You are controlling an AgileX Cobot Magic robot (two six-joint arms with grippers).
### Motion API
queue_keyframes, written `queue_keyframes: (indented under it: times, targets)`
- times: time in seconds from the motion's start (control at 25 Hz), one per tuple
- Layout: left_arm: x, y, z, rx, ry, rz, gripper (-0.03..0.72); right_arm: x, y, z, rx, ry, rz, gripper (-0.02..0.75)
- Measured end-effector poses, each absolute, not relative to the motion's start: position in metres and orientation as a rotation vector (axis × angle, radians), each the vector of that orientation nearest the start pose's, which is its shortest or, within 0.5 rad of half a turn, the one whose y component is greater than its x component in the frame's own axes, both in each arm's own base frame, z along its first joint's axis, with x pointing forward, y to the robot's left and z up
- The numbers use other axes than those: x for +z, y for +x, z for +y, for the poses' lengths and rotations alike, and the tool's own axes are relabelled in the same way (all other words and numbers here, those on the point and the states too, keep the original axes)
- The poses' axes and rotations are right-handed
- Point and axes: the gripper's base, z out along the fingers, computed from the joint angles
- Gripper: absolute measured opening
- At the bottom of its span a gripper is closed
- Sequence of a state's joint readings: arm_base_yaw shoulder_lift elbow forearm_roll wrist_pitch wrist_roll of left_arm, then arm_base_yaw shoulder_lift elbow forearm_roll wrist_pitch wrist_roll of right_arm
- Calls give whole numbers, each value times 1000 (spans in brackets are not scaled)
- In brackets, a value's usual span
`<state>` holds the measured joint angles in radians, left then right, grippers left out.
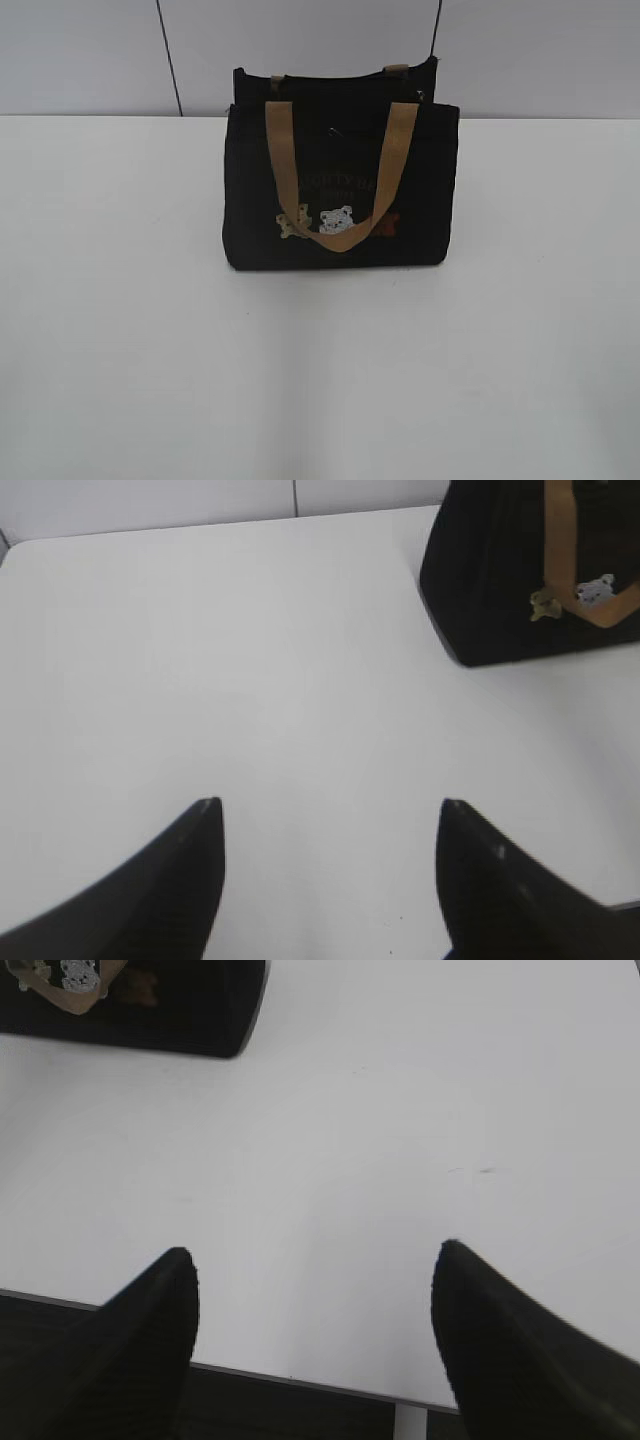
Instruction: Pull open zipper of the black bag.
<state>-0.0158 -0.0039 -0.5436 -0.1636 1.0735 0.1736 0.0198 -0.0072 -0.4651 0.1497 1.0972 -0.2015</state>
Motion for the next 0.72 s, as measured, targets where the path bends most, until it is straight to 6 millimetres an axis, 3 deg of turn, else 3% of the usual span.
queue_keyframes:
  times: [0.72]
  targets:
    - [289, -11, -14, -53, 137, 1995, 497, 265, -4, 12, 69, -229, 2086, 552]
